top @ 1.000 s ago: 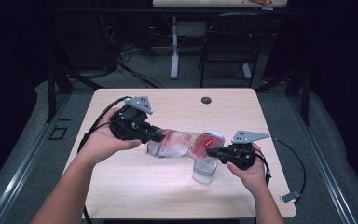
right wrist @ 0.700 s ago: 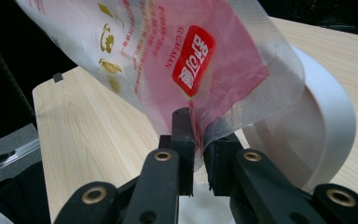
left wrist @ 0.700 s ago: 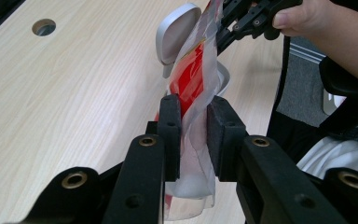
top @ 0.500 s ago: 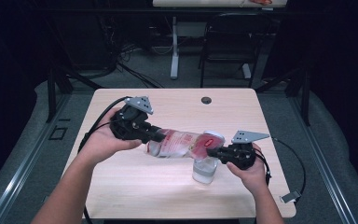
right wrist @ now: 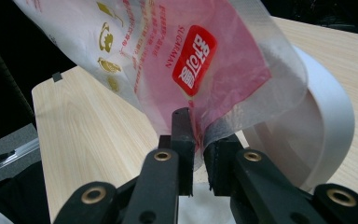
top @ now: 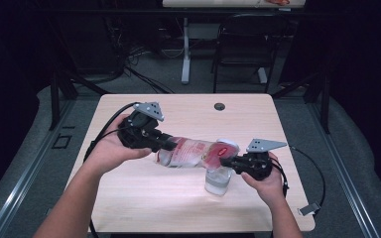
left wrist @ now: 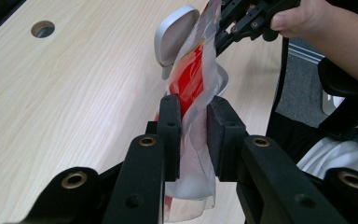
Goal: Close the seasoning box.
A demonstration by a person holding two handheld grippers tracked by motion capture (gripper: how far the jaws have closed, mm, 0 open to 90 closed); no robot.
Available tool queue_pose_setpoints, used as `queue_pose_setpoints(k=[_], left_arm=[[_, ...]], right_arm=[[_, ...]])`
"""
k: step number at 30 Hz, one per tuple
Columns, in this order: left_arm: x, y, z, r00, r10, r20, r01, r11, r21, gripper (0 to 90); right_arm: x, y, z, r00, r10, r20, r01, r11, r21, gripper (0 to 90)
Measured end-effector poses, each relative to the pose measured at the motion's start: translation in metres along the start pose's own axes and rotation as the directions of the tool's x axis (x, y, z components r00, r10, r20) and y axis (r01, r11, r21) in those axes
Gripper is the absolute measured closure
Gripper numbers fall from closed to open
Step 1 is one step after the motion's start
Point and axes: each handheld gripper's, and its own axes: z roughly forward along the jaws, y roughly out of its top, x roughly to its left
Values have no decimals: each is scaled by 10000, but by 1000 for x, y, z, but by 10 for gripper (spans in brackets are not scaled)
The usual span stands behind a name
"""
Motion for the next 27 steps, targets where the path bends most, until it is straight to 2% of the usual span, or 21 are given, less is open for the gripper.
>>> queue_pose_setpoints(k=[27], left_arm=[[0,4,1,10000,43,30,-43,10000,-58,768]], right_arm=[[-1,-1,0,10000,24,20,-25,10000,72,829]])
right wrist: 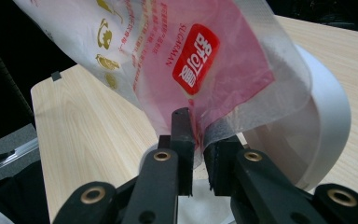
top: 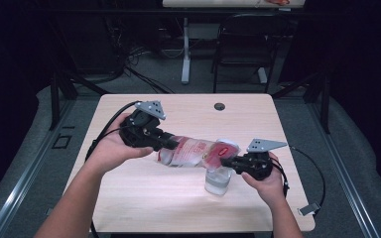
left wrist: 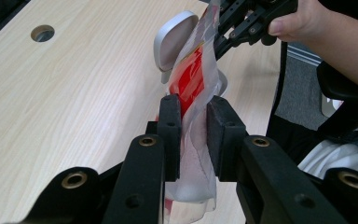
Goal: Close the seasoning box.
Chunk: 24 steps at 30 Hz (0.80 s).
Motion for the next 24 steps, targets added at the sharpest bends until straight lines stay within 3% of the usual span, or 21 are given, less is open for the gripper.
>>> queue_pose_setpoints(k=[15,24], left_arm=[[-1,3,-1,9999,98,127,-97,9999,-112,781],[-4,9,1,9997,215,125,-214,9997,-114,783]], right_arm=[[1,-1,-2,9996,124,-242,-124,9999,17,865],[1,-2,-7,9999,104,-98,-105,9999,-18,861]])
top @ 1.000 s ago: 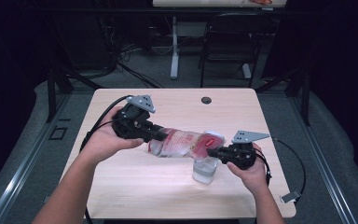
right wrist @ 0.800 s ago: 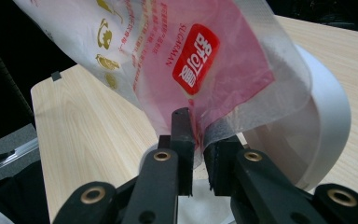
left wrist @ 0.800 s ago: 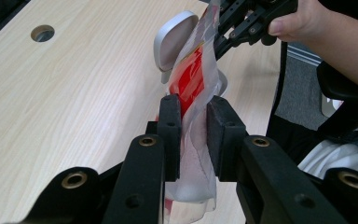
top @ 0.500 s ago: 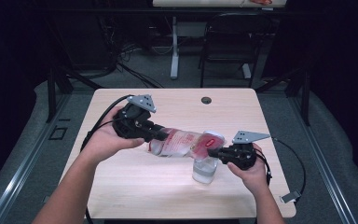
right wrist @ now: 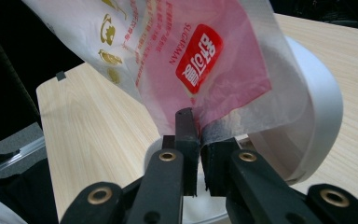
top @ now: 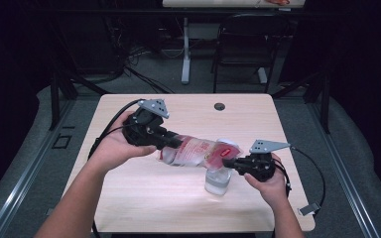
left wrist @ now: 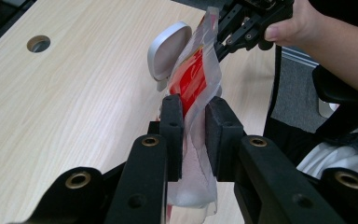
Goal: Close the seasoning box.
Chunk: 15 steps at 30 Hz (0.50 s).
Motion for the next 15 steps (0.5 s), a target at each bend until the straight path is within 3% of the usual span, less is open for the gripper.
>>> queue_pose_setpoints(k=[15], left_arm=[[0,7,3,9999,141,85,-141,9999,-13,783]], right_arm=[[1,-3,-2,9999,-75,112,73,9998,206,852]])
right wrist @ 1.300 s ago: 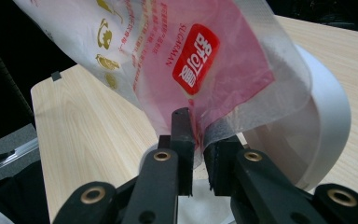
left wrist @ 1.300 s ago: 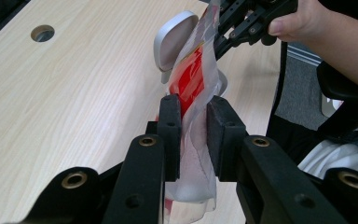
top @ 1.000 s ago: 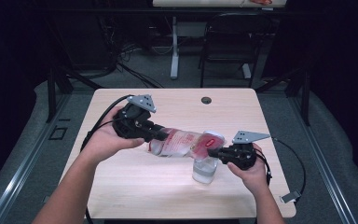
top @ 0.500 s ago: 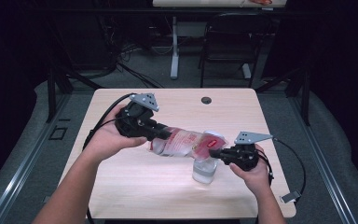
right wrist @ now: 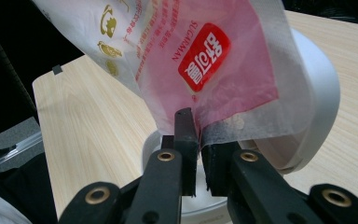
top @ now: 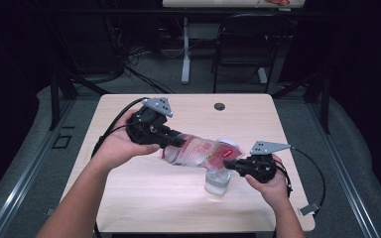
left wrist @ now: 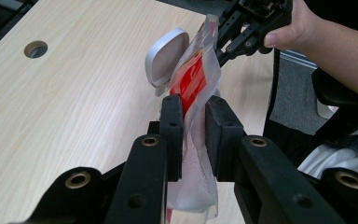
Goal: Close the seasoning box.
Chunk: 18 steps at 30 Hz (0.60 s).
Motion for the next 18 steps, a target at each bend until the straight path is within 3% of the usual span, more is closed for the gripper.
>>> queue_pose_setpoints(k=[18], left_arm=[[-4,6,2,9999,105,63,-104,9999,-73,782]], right_arm=[[0,-2,-2,9999,-60,114,59,9999,137,846]])
